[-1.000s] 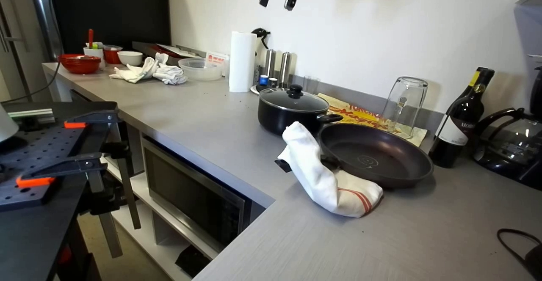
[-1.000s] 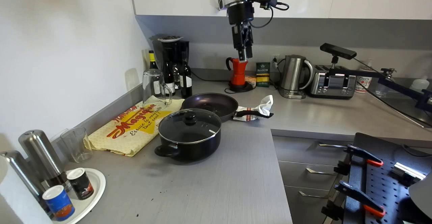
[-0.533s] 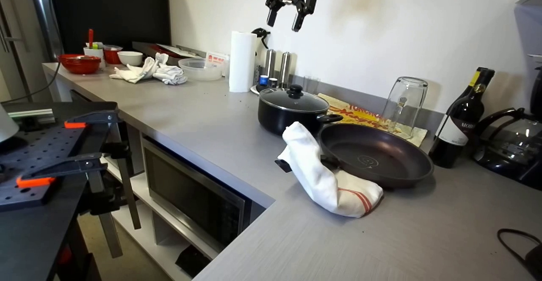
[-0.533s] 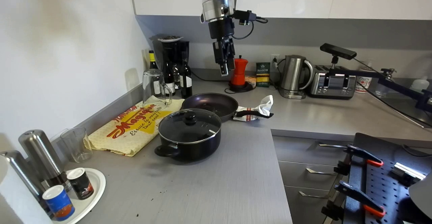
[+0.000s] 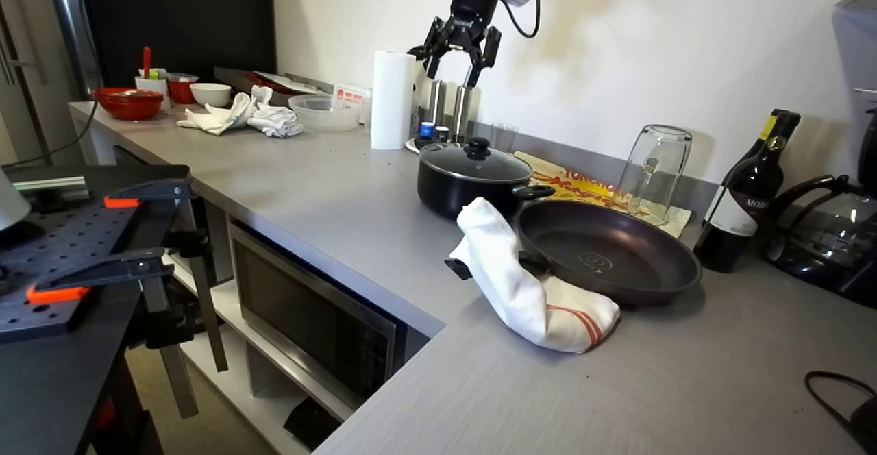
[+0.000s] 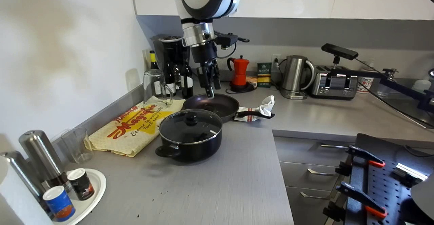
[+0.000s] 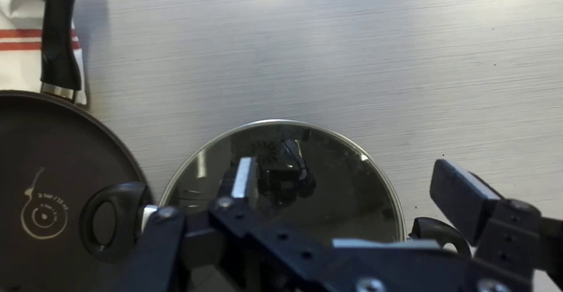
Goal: Remove the lid from the pot
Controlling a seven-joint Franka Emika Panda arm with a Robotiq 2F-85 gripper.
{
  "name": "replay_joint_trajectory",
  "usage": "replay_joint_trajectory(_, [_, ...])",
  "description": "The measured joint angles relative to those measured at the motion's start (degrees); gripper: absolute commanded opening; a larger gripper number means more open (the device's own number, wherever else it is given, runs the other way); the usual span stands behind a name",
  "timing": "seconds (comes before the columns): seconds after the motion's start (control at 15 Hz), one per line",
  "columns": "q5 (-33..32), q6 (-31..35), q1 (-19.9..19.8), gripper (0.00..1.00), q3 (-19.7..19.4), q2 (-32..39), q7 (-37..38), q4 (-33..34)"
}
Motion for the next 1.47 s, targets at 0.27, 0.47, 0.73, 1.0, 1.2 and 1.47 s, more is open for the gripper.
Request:
replay_joint_trajectory(0.27, [-1.1,0.0,1.3,1.0,0.0,5.5,0.0,4.7])
replay_joint_trajectory(0.47, [-1.4,0.1,1.6,1.0,0.0,9.6,0.0,9.0])
replay_joint_trajectory(0.73, [-1.4,0.1,1.4,1.0,-0.2,14.2,0.0,15.0])
replay_joint_trajectory(1.0, [-1.4,-0.1,1.0,1.0,-0.5,18.0,-0.1,20.0])
replay_joint_trajectory(1.2, [-1.4,-0.5,0.8,1.0,-0.6,20.9,-0.1,23.2])
replay_joint_trajectory(1.47, [-1.4,-1.7,1.0,1.0,-0.5,24.5,-0.2,27.2])
